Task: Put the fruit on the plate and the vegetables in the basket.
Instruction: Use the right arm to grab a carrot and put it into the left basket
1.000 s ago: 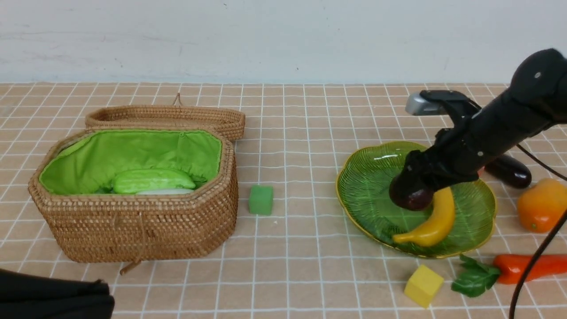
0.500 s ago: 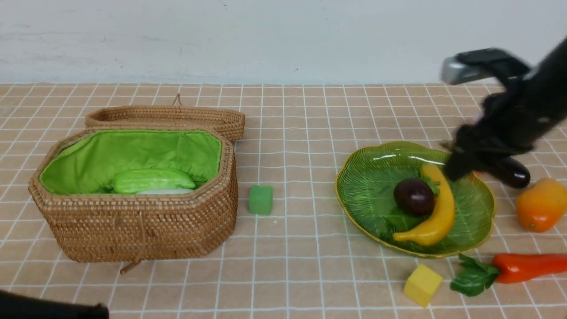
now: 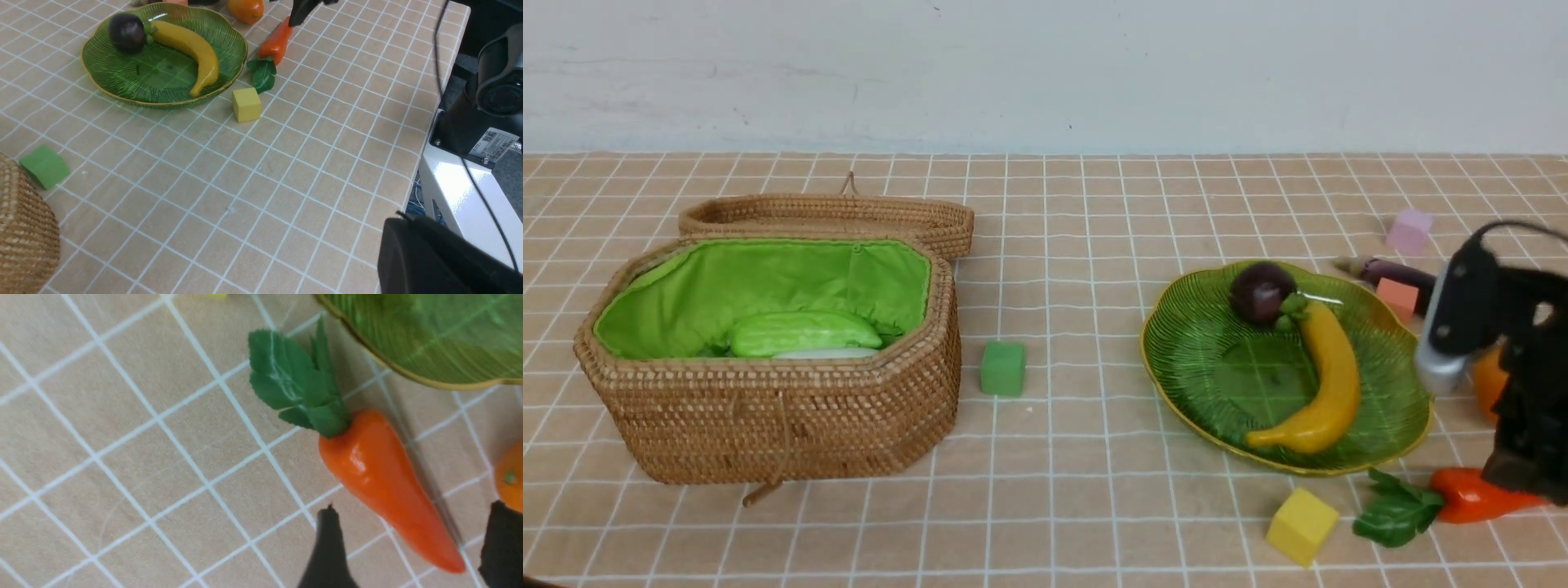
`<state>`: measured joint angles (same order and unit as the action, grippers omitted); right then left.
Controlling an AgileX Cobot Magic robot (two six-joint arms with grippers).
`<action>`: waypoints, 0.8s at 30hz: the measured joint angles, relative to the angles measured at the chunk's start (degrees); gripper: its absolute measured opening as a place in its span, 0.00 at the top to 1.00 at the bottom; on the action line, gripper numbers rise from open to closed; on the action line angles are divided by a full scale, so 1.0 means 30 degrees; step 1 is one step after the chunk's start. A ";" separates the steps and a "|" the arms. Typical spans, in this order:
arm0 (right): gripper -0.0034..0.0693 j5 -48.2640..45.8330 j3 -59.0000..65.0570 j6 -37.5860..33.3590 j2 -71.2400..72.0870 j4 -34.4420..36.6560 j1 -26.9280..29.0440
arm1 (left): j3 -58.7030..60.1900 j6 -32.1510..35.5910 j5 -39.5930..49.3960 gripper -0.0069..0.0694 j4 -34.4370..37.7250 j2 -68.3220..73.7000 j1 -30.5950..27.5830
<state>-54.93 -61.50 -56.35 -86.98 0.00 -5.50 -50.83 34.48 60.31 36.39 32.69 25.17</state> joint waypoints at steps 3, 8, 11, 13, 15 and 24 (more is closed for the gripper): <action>0.24 0.0153 0.0000 -0.0073 -0.1210 0.0000 0.0000 | 0.0000 0.0000 0.0004 0.93 0.0016 0.0000 0.0000; 0.23 0.1047 0.0000 -0.0073 -0.2971 -0.0867 0.0000 | 0.0000 0.0000 0.0004 0.93 0.0016 0.0000 0.0000; 0.23 0.1556 0.0000 -0.0073 -0.4194 -0.1263 0.0000 | 0.0000 0.0000 0.0020 0.93 0.0016 0.0000 0.0000; 0.23 0.1804 0.0000 -0.0073 -0.4667 -0.1283 0.0000 | 0.0000 0.0000 0.0020 0.93 0.0016 0.0000 0.0000; 0.26 0.2171 0.0000 -0.0073 -0.5396 -0.1428 0.0000 | 0.0000 0.0000 0.0020 0.93 -0.0016 0.0000 0.0000; 0.38 0.2012 -0.0022 -0.0062 -0.6033 -0.1578 0.0000 | 0.0000 0.0000 0.0020 0.93 -0.0095 0.0000 0.0000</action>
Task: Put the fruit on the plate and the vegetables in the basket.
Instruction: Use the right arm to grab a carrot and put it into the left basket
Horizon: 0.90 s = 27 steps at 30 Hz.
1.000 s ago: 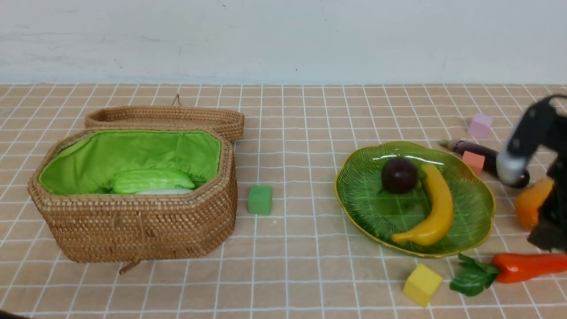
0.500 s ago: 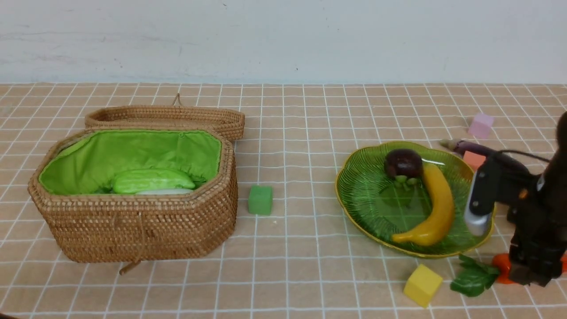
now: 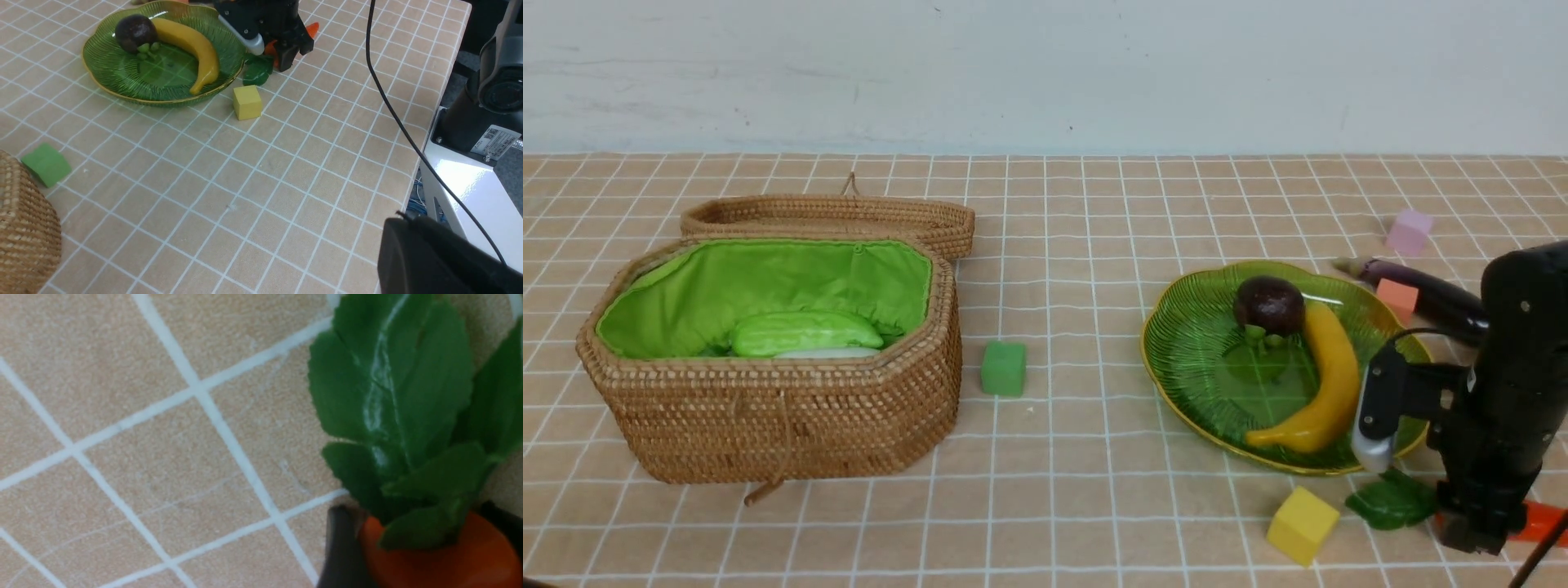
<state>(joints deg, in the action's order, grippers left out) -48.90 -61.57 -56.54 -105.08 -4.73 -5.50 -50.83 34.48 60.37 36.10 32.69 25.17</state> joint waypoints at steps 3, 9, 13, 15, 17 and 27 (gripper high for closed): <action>0.38 -0.0898 0.0126 -0.0001 0.0320 0.0580 0.0000 | 0.0000 -0.0080 0.0000 0.93 0.0000 0.0000 0.0000; 0.38 -0.4838 0.0199 0.1048 0.4010 0.6139 0.0000 | 0.0000 -0.1115 0.0309 0.92 -0.0279 0.0000 0.0000; 0.38 -0.6165 -0.0353 0.2895 0.6657 1.0431 -0.0166 | 0.0000 -0.2417 -0.0206 0.92 -0.1117 0.0000 0.0000; 0.38 -0.5896 -0.0989 0.3768 0.7591 1.2436 -0.0938 | 0.0000 -0.3794 -0.1118 0.92 -0.2117 0.0000 0.0000; 0.38 -0.4858 -0.2131 0.4589 0.8102 1.3900 -0.2474 | 0.0000 -0.5308 -0.1957 0.92 -0.3613 0.0000 0.0000; 0.38 0.1315 -1.3620 0.4795 0.1466 1.5792 -1.1195 | 0.0000 -1.4189 -0.3382 0.92 -1.2035 0.0000 0.0000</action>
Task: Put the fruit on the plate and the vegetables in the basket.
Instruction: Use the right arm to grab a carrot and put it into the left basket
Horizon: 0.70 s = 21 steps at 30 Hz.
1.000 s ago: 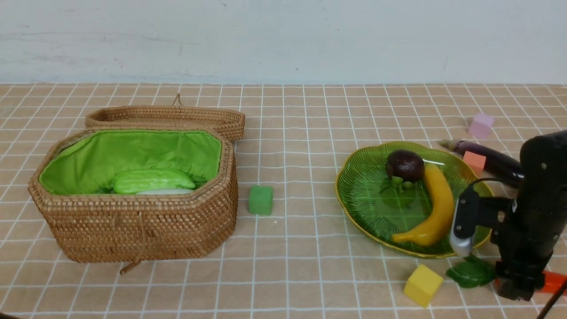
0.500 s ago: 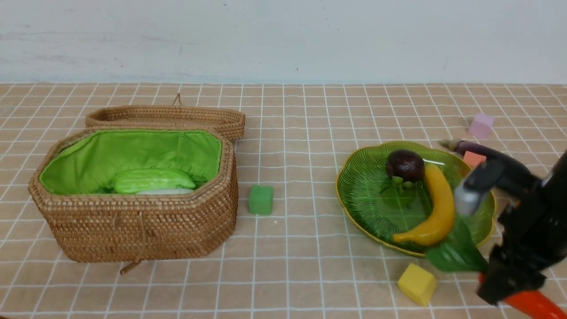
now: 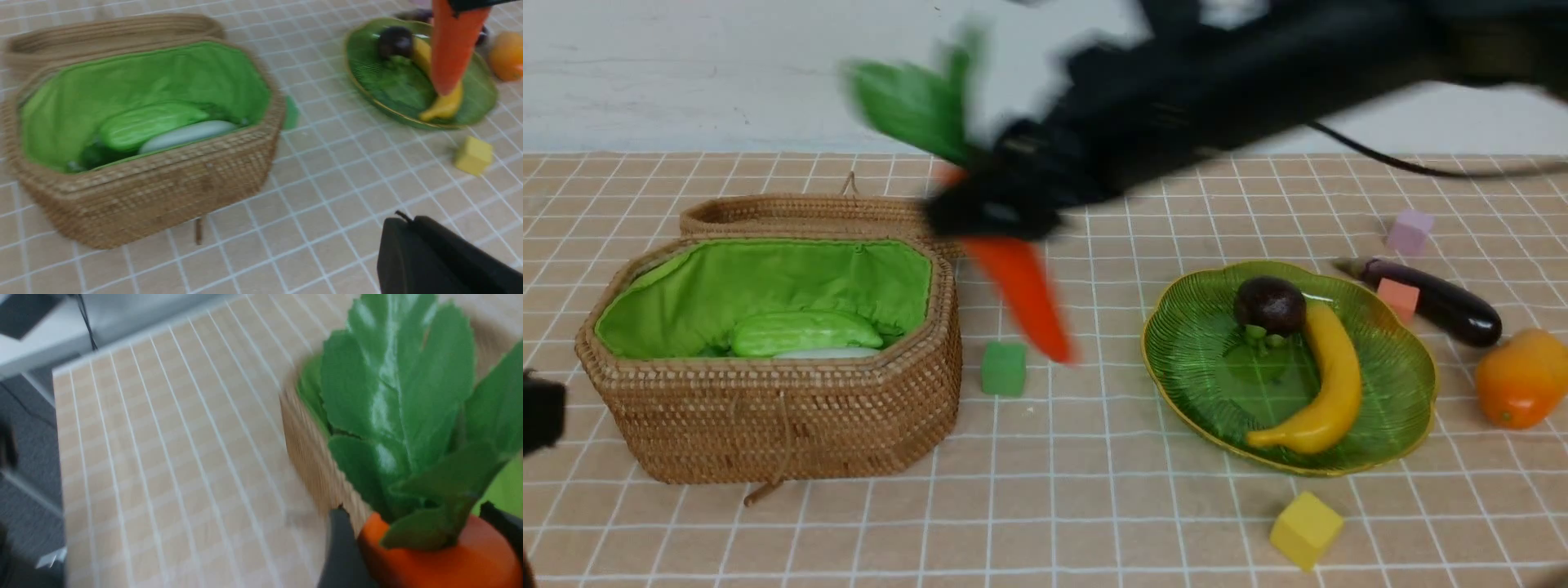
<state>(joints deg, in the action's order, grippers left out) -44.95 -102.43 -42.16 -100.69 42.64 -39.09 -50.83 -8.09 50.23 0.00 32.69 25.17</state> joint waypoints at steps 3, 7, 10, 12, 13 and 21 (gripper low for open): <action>0.39 0.0505 -0.3332 -0.0352 -0.2674 0.0030 -0.0757 | 0.0000 -0.0450 -0.0015 0.92 -0.0427 0.0000 0.0000; 0.39 0.0598 -0.9812 -0.1551 -0.7995 -0.0204 -0.1264 | 0.0000 -0.0653 -0.0039 0.92 -0.0493 0.0000 0.0000; 0.38 0.0225 -1.2365 -0.1829 -1.0316 -0.1048 -0.1300 | 0.0000 -0.0657 -0.0039 0.92 -0.0493 0.0000 0.0000; 0.32 -0.0500 -1.3482 -0.1643 -1.1399 -0.2358 -0.1300 | 0.0000 -0.0657 -0.0039 0.92 -0.0493 0.0000 0.0000; 0.26 -0.0785 -1.3631 -0.1389 -1.1679 -0.3163 -0.1300 | 0.0000 -0.0657 -0.0045 0.92 -0.0476 0.0000 0.0000; 0.05 -0.4196 -1.3919 0.4384 -1.0004 -0.8240 -0.1036 | 0.0000 0.1656 -0.0423 0.92 0.1417 0.0000 0.0000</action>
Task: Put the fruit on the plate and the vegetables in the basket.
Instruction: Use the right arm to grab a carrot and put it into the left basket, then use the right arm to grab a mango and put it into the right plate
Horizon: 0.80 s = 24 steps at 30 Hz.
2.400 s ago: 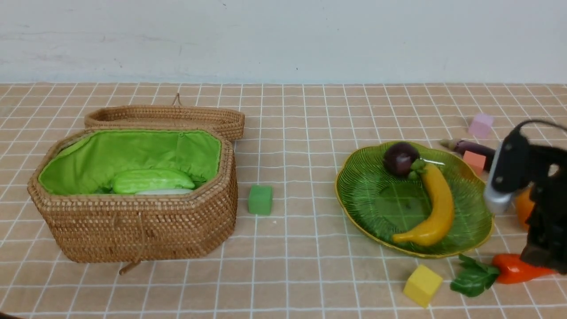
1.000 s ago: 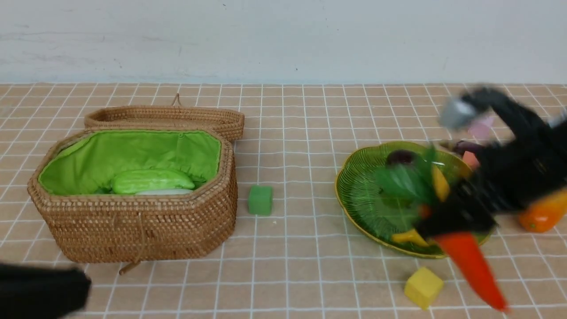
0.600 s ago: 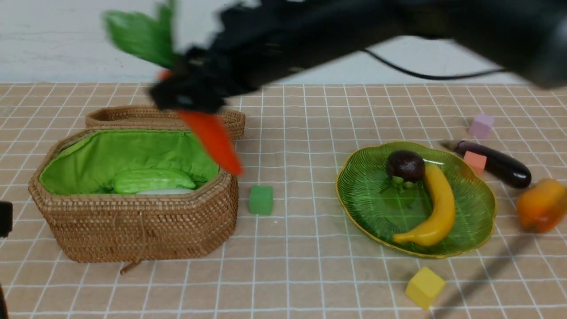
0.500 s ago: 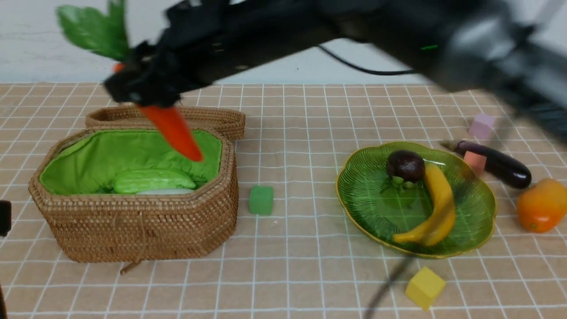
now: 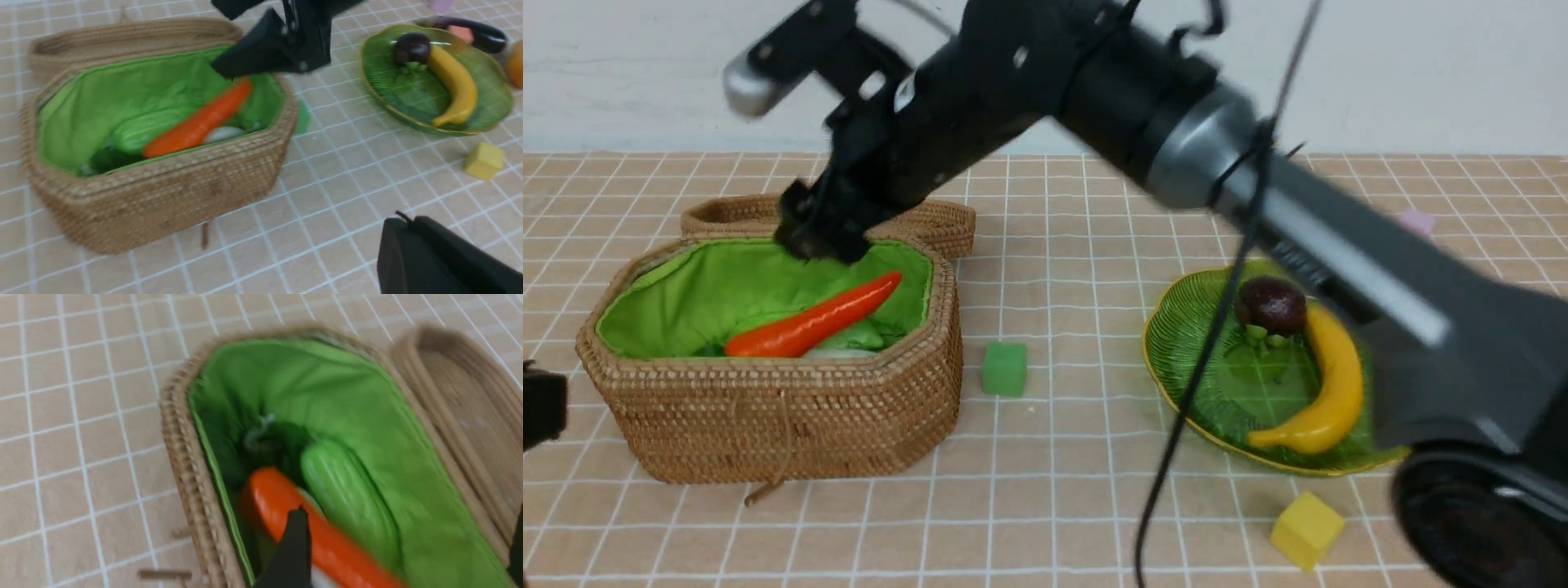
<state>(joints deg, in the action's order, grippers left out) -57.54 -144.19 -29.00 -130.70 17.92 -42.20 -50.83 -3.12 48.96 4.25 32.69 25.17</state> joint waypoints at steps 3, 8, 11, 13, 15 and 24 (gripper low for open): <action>0.19 -0.3524 -0.0128 0.3070 0.2105 -0.2662 0.0444 | 0.0000 0.2628 -0.0217 0.92 0.2521 0.0000 0.0000; 0.64 -0.4644 0.2434 0.6429 0.5684 -0.7358 0.2615 | 0.0017 0.8182 -0.0238 0.92 0.8229 0.0000 0.0000; 0.78 -0.4644 0.4999 0.8082 0.7285 -0.8473 0.4130 | 0.0017 0.9847 -0.0210 0.92 0.9942 0.0000 0.0000; 0.89 -0.4624 0.9412 1.0969 0.9215 -0.9242 0.7315 | 0.0017 1.1388 -0.0196 0.92 1.1363 0.0000 0.0000; 0.88 -0.4624 1.1534 1.2593 0.9842 -0.9312 0.9849 | 0.0017 1.1891 -0.0189 0.92 1.1714 0.0000 0.0000; 0.23 -0.1285 1.7699 1.6344 0.8104 -0.4704 1.7697 | 0.0017 1.2373 -0.0124 0.92 1.1829 0.0000 0.0000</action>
<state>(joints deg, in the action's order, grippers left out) -61.39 -91.09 20.03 -106.39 3.81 10.90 -50.78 34.00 48.59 39.74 32.69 25.17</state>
